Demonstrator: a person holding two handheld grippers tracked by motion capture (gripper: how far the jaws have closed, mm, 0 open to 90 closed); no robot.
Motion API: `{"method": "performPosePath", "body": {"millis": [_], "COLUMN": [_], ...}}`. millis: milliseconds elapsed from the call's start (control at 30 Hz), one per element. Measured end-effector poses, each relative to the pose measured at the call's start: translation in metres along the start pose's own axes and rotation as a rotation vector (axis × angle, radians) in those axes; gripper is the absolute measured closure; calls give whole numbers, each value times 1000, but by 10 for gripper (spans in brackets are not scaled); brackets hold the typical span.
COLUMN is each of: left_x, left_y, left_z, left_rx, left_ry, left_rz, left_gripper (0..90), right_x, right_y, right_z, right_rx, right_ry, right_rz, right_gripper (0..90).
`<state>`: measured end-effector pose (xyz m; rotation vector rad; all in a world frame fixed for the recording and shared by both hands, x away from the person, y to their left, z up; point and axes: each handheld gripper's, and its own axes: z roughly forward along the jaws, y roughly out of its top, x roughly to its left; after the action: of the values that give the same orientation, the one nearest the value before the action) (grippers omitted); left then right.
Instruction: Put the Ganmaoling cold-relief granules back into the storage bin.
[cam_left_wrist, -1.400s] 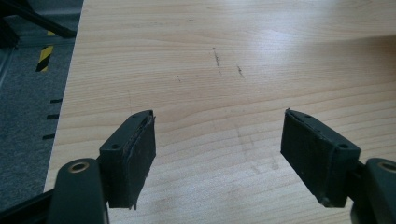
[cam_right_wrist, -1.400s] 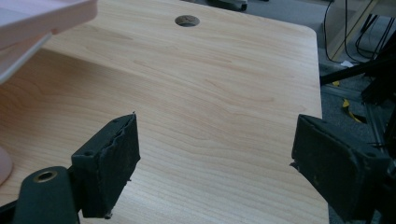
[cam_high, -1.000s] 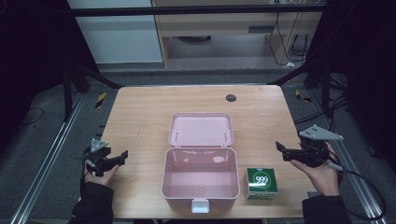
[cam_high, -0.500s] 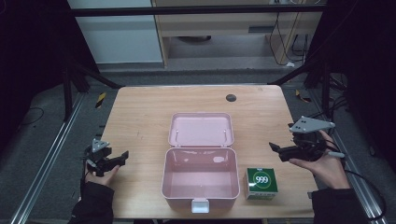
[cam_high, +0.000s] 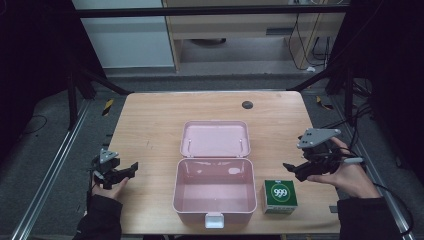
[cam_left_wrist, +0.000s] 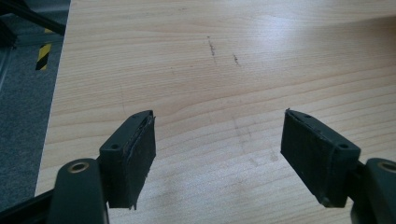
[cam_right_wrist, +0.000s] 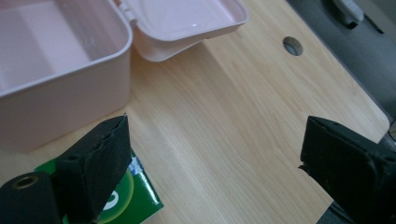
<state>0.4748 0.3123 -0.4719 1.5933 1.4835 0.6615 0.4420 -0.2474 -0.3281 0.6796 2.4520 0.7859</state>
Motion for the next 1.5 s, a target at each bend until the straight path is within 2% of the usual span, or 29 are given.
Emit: {"method": "performPosePath", "body": {"millis": [33, 133, 267, 333, 500, 700, 867, 1067, 1167, 1200, 1500], "left_x": [0, 0, 0, 0, -1, 0, -1, -1, -1, -1, -1], "left_y": [0, 0, 0, 0, 0, 0, -1, -1, -1, -1, -1], "left_z": [0, 0, 0, 0, 0, 0, 1, 1, 1, 1, 1], "left_rx": [2, 3, 5, 7, 10, 11, 11, 14, 14, 15, 15], "left_ry": [-1, -2, -2, -2, -2, -1, -1, -3, -3, -3, -3], "left_rz": [1, 2, 5, 5, 8, 8, 9, 10, 9, 11, 12], "left_gripper": [256, 256, 256, 256, 256, 256, 256, 256, 256, 256, 256], "right_x": [2, 5, 8, 10, 13, 17, 20, 26, 29, 31, 35], "right_y": [1, 3, 4, 6, 7, 9, 8, 6, 5, 5, -1], "right_z": [2, 4, 5, 7, 8, 12, 14, 21, 24, 26, 34], "right_rx": [15, 34, 52, 68, 80, 130, 154, 197, 209, 218, 246], "right_ry": [22, 50, 73, 103, 132, 178, 203, 274, 288, 306, 347], "right_rz": [-33, -63, -83, -112, -152, -201, -211, -241, -246, -255, -264], "right_gripper": [87, 87, 86, 85, 87, 77, 73, 77, 75, 73, 57]}}
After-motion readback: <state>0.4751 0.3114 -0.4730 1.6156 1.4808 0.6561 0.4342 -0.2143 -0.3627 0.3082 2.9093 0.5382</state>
